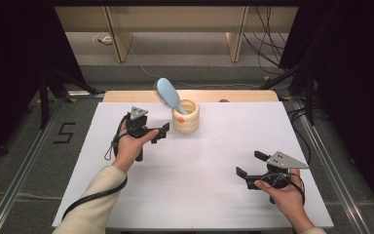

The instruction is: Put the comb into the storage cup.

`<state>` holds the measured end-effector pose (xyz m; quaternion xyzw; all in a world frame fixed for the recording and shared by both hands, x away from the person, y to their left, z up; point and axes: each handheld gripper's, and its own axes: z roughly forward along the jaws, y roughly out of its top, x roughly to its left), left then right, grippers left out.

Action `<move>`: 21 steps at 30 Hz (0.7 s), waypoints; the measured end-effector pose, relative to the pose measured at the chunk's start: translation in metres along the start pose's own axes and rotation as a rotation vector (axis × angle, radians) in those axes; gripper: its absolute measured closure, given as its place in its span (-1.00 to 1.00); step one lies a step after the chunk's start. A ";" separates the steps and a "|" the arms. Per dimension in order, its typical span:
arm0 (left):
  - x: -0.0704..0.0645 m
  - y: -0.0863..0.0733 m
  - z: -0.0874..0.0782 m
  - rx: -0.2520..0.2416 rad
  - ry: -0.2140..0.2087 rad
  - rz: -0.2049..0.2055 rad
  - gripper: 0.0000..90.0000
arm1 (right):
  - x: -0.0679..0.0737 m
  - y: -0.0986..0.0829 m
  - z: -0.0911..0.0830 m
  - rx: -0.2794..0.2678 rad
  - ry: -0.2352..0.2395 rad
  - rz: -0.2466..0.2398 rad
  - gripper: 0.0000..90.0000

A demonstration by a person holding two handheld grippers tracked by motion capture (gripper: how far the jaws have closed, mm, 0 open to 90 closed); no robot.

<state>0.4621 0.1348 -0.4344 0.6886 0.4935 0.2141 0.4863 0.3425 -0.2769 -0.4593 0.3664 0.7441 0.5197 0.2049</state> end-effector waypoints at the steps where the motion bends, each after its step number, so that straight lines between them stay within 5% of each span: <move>1: 0.000 -0.001 -0.002 0.002 -0.002 0.003 -1.00 | 0.000 0.000 0.000 0.000 -0.001 0.001 -0.86; 21: -0.019 -0.025 -0.036 0.005 -0.045 0.057 -1.00 | -0.002 0.000 -0.002 -0.004 -0.006 -0.007 -0.86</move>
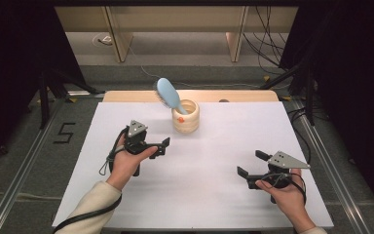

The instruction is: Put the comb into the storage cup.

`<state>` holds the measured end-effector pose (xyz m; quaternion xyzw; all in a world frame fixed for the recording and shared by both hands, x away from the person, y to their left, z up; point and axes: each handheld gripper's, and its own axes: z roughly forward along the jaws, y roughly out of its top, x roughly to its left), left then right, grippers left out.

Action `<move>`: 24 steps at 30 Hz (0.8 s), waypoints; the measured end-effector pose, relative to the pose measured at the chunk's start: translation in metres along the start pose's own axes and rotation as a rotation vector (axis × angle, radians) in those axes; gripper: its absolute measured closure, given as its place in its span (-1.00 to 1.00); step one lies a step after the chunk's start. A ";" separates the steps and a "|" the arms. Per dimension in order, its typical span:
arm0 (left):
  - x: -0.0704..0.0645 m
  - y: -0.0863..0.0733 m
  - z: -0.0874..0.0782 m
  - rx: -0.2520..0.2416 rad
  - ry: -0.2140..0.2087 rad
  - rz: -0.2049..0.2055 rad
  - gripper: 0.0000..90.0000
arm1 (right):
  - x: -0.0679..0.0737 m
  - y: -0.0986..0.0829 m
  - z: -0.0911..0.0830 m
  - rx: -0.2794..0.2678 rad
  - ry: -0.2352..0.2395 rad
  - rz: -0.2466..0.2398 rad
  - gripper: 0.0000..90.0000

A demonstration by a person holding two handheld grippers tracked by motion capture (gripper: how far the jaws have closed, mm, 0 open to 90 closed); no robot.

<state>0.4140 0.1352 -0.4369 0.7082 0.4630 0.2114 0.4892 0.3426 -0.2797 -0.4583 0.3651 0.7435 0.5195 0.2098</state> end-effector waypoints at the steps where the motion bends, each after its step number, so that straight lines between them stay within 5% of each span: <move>1: -0.001 -0.001 -0.002 -0.001 -0.002 0.003 -1.00 | 0.000 0.000 0.000 0.000 0.000 0.001 -0.86; 24: 0.002 -0.026 -0.039 -0.015 -0.026 0.052 -1.00 | 0.000 0.000 -0.001 0.005 -0.001 -0.005 -0.86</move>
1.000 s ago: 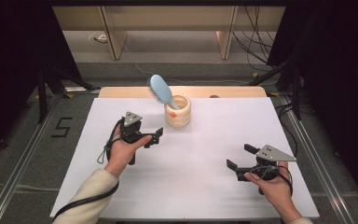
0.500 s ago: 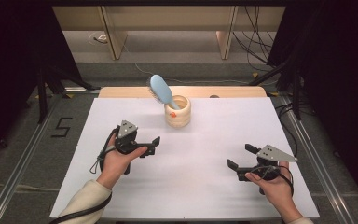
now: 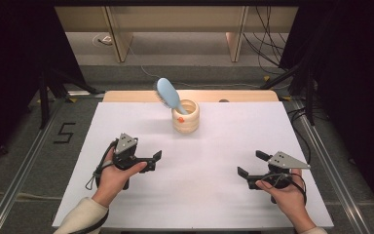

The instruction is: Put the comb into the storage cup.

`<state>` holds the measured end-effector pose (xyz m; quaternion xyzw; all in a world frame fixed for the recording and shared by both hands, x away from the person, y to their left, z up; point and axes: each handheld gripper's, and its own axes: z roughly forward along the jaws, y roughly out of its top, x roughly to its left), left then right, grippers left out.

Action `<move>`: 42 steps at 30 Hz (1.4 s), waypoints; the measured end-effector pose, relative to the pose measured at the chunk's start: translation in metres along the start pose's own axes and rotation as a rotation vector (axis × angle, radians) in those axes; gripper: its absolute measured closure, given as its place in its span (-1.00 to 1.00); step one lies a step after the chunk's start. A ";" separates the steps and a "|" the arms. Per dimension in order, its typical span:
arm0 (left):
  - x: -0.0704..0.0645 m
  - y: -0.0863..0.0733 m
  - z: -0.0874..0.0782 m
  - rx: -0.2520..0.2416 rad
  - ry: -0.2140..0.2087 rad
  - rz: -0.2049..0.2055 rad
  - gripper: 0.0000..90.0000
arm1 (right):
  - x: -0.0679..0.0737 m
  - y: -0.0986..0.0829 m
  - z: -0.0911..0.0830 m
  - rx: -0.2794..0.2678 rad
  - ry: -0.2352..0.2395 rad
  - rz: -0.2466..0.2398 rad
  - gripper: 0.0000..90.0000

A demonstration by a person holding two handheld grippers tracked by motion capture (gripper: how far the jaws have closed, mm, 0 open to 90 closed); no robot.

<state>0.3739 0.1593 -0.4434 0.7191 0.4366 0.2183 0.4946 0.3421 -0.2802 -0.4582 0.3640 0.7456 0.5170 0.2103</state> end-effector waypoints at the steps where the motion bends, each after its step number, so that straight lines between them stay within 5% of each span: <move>1: 0.000 -0.001 -0.002 -0.001 -0.001 -0.002 -1.00 | 0.000 0.000 0.000 0.001 0.000 0.001 -0.86; 23: 0.012 -0.020 -0.033 -0.019 -0.003 0.045 -1.00 | 0.000 0.000 0.000 0.004 0.000 0.000 -0.86; 42: 0.013 -0.026 -0.031 -0.002 -0.019 0.045 -1.00 | 0.001 -0.002 0.002 0.018 0.010 -0.010 -0.86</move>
